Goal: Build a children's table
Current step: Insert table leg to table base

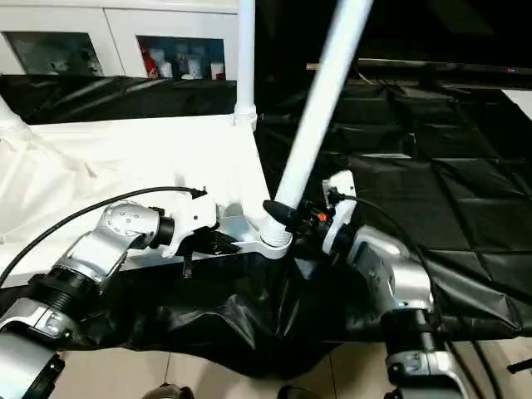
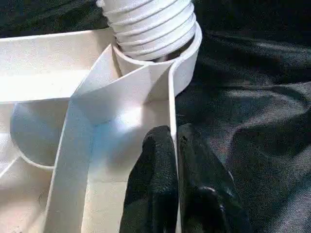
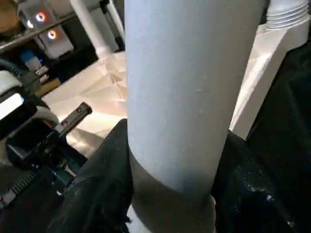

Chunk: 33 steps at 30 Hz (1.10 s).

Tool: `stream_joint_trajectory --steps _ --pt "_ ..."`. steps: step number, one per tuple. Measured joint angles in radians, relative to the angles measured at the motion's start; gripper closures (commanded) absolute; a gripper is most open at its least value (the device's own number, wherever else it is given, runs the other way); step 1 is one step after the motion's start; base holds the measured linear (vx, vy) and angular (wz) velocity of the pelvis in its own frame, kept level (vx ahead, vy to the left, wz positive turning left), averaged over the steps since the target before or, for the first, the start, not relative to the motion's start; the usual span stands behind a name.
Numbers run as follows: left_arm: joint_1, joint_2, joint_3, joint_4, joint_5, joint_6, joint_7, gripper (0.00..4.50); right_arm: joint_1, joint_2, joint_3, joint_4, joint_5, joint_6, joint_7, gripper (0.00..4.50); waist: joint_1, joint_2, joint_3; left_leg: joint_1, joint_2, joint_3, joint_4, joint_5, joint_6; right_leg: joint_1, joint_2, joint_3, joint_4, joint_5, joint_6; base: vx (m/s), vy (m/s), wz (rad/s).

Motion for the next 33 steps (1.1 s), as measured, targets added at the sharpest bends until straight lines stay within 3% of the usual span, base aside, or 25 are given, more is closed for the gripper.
stream_joint_trajectory --steps 17,24,33 --pt "-0.023 -0.022 -0.007 0.052 0.005 -0.029 0.002 4.50 0.110 0.011 0.003 -0.113 -0.003 -0.069 -0.054 2.62 0.017 0.007 -0.004 0.000 0.000 -0.001 -0.001 0.000 0.000 0.001 0.000 0.000 -0.001 -0.001 0.002 0.000 0.000 0.00" --pt "-0.023 -0.022 -0.007 0.053 0.006 -0.035 0.001 4.50 0.136 -0.024 0.056 -0.184 -0.069 -0.101 -0.061 2.62 0.019 0.008 -0.005 0.000 0.000 -0.001 -0.001 0.000 0.000 0.001 0.000 0.000 -0.001 -0.001 0.002 0.000 0.000 0.00" --pt "-0.020 -0.020 -0.011 0.053 0.006 -0.040 -0.002 4.50 0.112 -0.087 0.130 -0.237 -0.133 -0.082 -0.045 2.62 0.019 0.005 -0.007 0.000 0.000 -0.001 -0.001 0.000 0.000 0.002 0.000 -0.001 -0.001 -0.002 0.003 0.000 0.000 0.00"
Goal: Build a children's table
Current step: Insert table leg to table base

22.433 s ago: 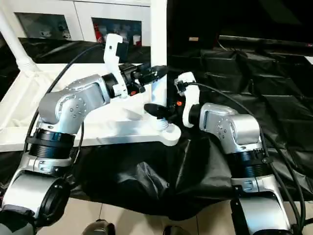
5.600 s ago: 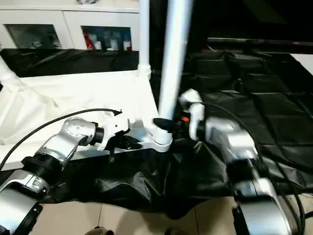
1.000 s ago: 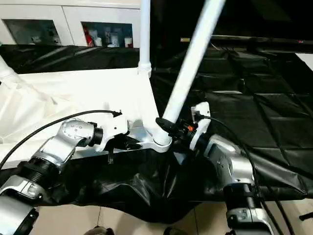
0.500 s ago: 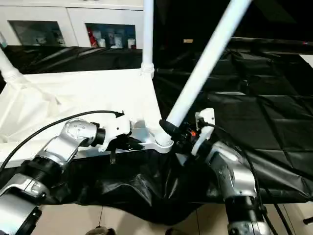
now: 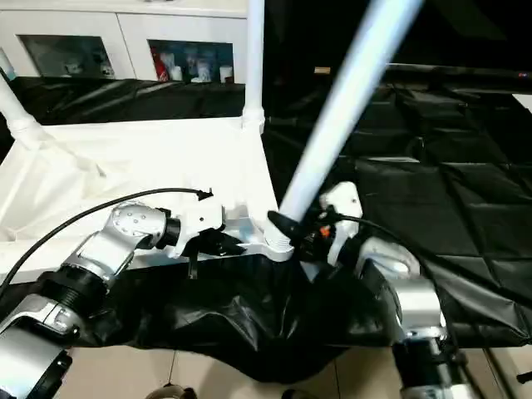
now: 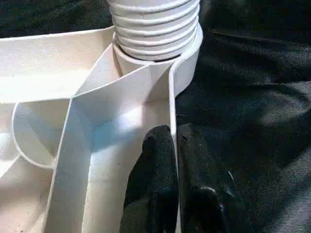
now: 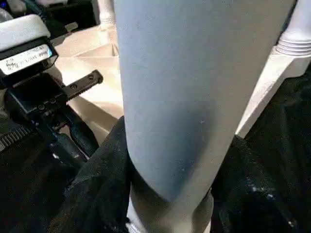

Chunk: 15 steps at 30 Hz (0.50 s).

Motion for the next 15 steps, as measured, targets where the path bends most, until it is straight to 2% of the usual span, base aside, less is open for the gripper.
stream_joint_trajectory --steps 7,15 --pt "0.005 0.011 -0.003 0.000 0.002 -0.003 -0.010 4.50 -0.060 -0.031 0.056 0.042 -0.047 0.014 0.060 2.62 -0.001 -0.012 -0.008 0.001 0.001 0.000 0.000 0.000 0.000 0.000 0.000 0.000 0.000 0.000 0.000 0.000 0.000 0.00" --pt "0.006 0.014 -0.006 0.000 0.003 -0.003 -0.018 4.50 -0.085 -0.046 0.068 0.086 -0.055 0.005 0.114 2.62 -0.001 -0.016 -0.010 0.003 0.001 0.000 0.000 0.000 0.000 0.002 0.000 0.000 0.000 0.000 0.001 0.000 0.000 0.00"
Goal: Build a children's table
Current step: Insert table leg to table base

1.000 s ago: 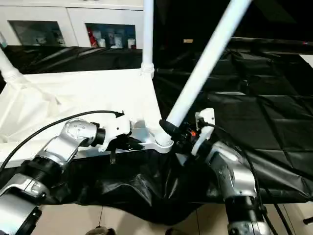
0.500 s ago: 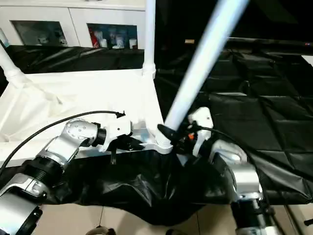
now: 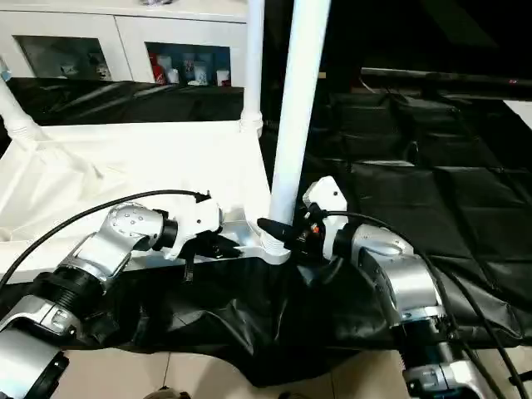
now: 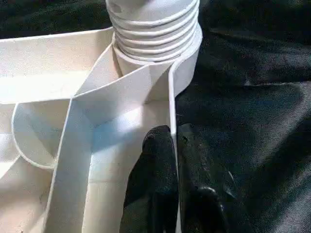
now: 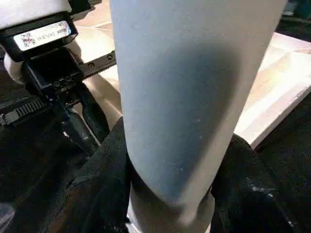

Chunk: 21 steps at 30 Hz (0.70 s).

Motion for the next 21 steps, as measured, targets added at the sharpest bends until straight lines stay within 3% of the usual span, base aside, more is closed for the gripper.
stream_joint_trajectory --steps 12,21 --pt "0.006 0.014 0.001 -0.004 -0.009 -0.008 -0.023 4.50 -0.038 0.009 -0.001 0.103 0.006 -0.097 0.087 2.62 -0.002 -0.001 0.000 0.001 0.000 0.000 0.000 0.000 0.000 0.001 0.000 0.000 0.000 0.000 0.000 0.000 0.000 0.00" --pt "0.017 0.030 0.014 -0.019 -0.014 -0.008 -0.023 4.50 -0.056 0.039 -0.017 0.162 0.024 -0.144 0.099 2.62 -0.024 0.005 0.007 0.001 0.000 -0.001 -0.003 0.000 0.000 0.001 0.000 -0.001 -0.001 0.000 0.000 0.000 0.000 0.00"
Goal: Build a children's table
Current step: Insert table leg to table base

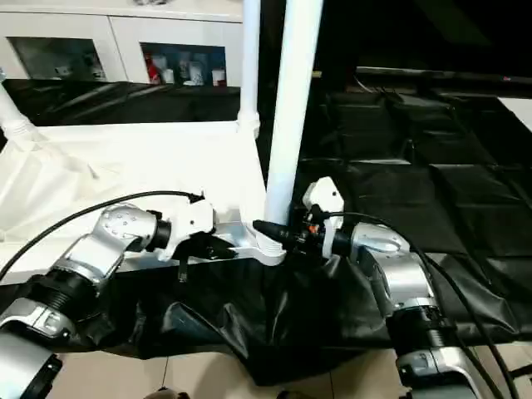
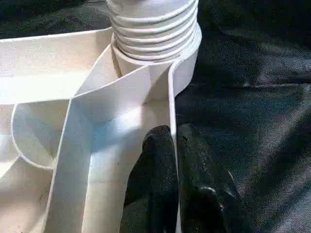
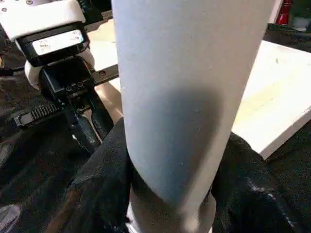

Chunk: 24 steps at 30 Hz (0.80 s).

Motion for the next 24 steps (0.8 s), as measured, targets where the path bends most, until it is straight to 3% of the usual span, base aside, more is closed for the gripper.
stream_joint_trajectory --steps 6,11,24 --pt "0.000 0.001 0.002 0.005 -0.008 -0.009 -0.009 4.50 -0.006 -0.001 -0.018 0.013 0.026 0.008 0.023 2.62 -0.001 0.005 0.002 0.000 0.000 0.000 -0.001 0.000 0.000 0.000 0.000 -0.001 -0.002 0.000 0.000 0.000 0.000 0.00" --pt "0.000 0.007 0.001 0.005 -0.026 -0.015 -0.068 4.50 -0.005 -0.048 0.006 -0.006 0.037 0.022 0.109 2.62 0.006 0.008 0.003 -0.002 0.000 0.000 -0.003 0.000 0.000 0.000 0.000 0.000 -0.002 -0.002 0.000 0.000 0.000 0.00" --pt "-0.002 0.025 0.000 0.009 -0.032 -0.022 -0.087 4.50 -0.065 -0.055 0.065 0.041 -0.024 -0.046 0.163 2.63 0.002 0.007 0.003 0.000 0.000 0.001 -0.003 0.000 0.000 0.000 0.000 0.000 0.001 -0.005 0.000 0.000 0.000 0.00"
